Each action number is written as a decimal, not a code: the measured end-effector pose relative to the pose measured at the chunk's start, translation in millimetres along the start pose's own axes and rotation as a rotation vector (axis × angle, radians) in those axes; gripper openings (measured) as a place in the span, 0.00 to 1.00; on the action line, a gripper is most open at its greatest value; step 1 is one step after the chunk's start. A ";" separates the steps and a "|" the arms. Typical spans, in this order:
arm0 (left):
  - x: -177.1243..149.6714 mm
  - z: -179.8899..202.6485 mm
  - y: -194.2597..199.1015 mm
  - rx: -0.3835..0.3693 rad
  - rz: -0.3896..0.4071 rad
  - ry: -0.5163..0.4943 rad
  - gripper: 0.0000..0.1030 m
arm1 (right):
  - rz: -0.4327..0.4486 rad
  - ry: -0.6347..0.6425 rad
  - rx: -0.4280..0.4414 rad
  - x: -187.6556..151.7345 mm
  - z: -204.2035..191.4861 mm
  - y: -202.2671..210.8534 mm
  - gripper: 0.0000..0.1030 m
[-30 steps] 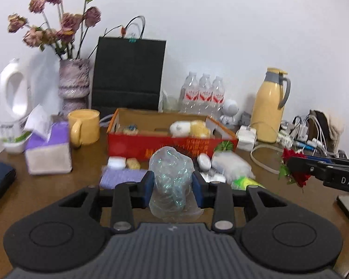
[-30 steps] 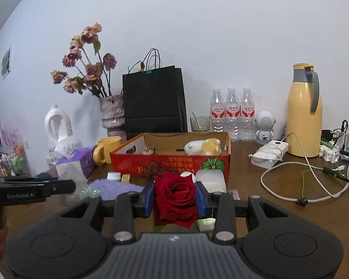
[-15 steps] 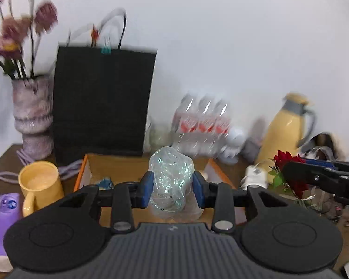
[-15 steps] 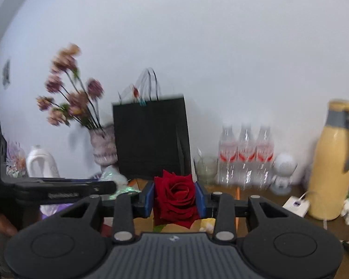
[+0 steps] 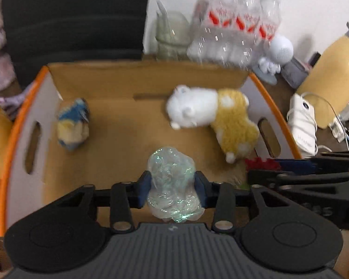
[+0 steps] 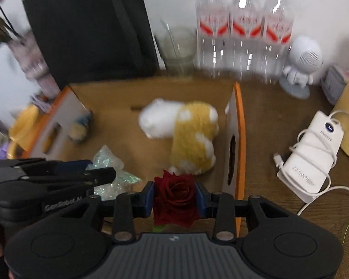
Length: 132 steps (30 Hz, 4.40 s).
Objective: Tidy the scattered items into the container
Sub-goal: 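Carry rose and plastic bag into the box and open both tools, then move both tools back toward the tissue and purple pouch, then grasp the white tissue with right tool while left tool grasps the purple pouch, then carry tissue and pouch over the box and open both tools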
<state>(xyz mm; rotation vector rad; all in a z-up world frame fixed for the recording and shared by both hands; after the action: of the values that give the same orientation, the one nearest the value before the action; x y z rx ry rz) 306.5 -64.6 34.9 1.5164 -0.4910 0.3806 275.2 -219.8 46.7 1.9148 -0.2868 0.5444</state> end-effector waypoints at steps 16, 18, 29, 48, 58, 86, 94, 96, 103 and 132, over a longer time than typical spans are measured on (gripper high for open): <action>11.1 -39.8 37.6 0.092 0.045 -0.014 0.83 | -0.003 -0.048 0.015 11.6 -1.4 -0.7 0.74; 10.2 -48.2 42.9 0.110 0.041 0.002 0.84 | 0.002 -0.058 0.037 12.3 -6.5 -0.2 0.74; -27.0 -67.3 97.8 0.242 0.276 0.073 0.95 | 0.178 0.003 0.085 -9.5 -40.8 41.0 0.75; -226.3 -75.7 162.5 0.263 0.680 0.141 1.00 | 0.615 0.337 0.068 -206.3 -104.0 102.7 0.84; -234.8 -102.8 129.4 0.207 0.495 0.210 0.98 | 0.487 0.335 0.055 -240.6 -100.1 73.4 0.83; -274.5 -100.5 166.0 0.063 0.407 0.245 0.06 | 0.366 0.249 0.114 -237.8 -104.6 68.6 0.18; -318.1 -104.8 217.7 0.047 0.491 0.249 0.06 | 0.437 0.260 0.127 -290.1 -109.9 123.3 0.17; -323.8 -102.0 224.3 0.048 0.502 0.240 0.06 | 0.470 0.243 0.122 -303.2 -108.5 134.1 0.17; -312.4 -88.5 238.7 0.012 0.545 0.202 0.05 | 0.551 0.202 0.118 -314.2 -103.0 149.7 0.18; 39.5 -92.2 37.5 0.051 0.532 0.232 0.05 | 0.361 0.245 0.021 16.6 -58.9 34.8 0.18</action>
<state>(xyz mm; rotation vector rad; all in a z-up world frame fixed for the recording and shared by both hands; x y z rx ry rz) 326.5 25.9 88.6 1.3535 -0.7011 0.9771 260.3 -178.8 102.0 1.8015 -0.4720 1.0167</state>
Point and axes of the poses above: each gripper's, at about its wrist camera, not at the fingertips, and y roughly against the way its jaws point, z to its right, x to its top, the point moved 3 cm from there along -y, roughly the way its jaws point, and after that the axes turned 13 degrees about x, right-handed, at the moved point
